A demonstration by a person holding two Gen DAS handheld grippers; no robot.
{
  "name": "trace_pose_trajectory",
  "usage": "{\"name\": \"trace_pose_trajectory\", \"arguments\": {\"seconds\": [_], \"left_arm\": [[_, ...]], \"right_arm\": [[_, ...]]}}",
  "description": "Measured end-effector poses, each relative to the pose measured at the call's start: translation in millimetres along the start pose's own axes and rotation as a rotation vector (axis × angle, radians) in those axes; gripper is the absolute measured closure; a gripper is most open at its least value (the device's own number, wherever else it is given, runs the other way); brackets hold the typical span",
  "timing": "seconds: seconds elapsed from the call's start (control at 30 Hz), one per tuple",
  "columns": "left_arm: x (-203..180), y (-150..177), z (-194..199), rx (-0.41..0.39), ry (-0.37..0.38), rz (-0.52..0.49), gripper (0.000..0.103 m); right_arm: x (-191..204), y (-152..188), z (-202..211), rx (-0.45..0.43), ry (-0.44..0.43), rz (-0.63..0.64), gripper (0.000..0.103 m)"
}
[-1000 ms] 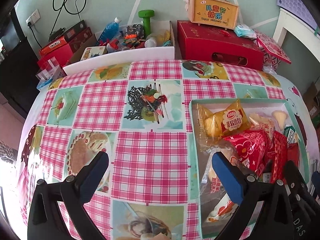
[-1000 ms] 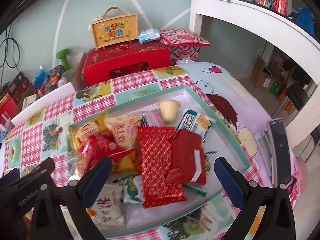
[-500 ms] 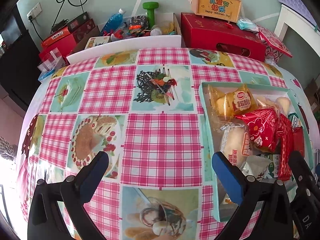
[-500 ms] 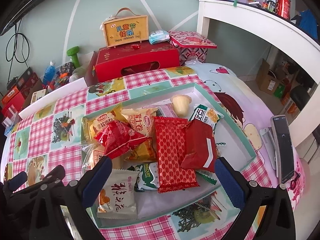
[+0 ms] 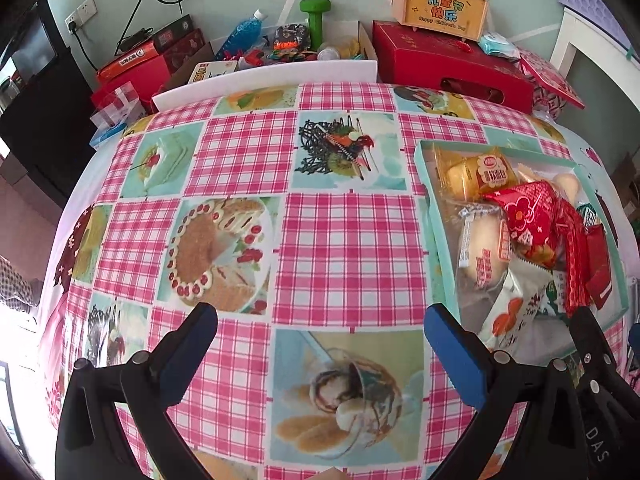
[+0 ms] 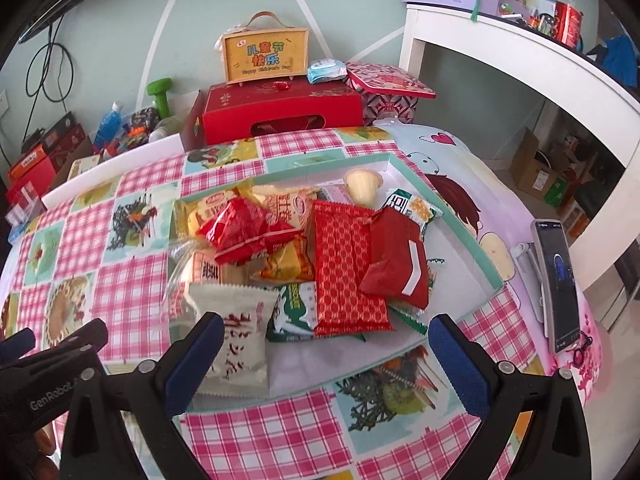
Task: Organize snacks
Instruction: 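Withdraw both open tools from the tray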
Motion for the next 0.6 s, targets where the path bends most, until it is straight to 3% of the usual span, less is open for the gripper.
{"name": "trace_pose_trajectory", "arguments": {"seconds": [0.6], "left_arm": [[19, 48, 0, 0.054, -0.009, 0.002, 0.000]], "right_arm": [[5, 39, 8, 0.028, -0.011, 0.064, 0.000]]}}
Point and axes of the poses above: each gripper's, at about its wrist camera, not at the fingertips, and z roughly against the way its jaws point, x to its left, y to its underside, the point moved 1 cm from there along -z, roughly the way its jaws point, and after that the axes turned 14 degrees about -z, right-handed, at the moved point
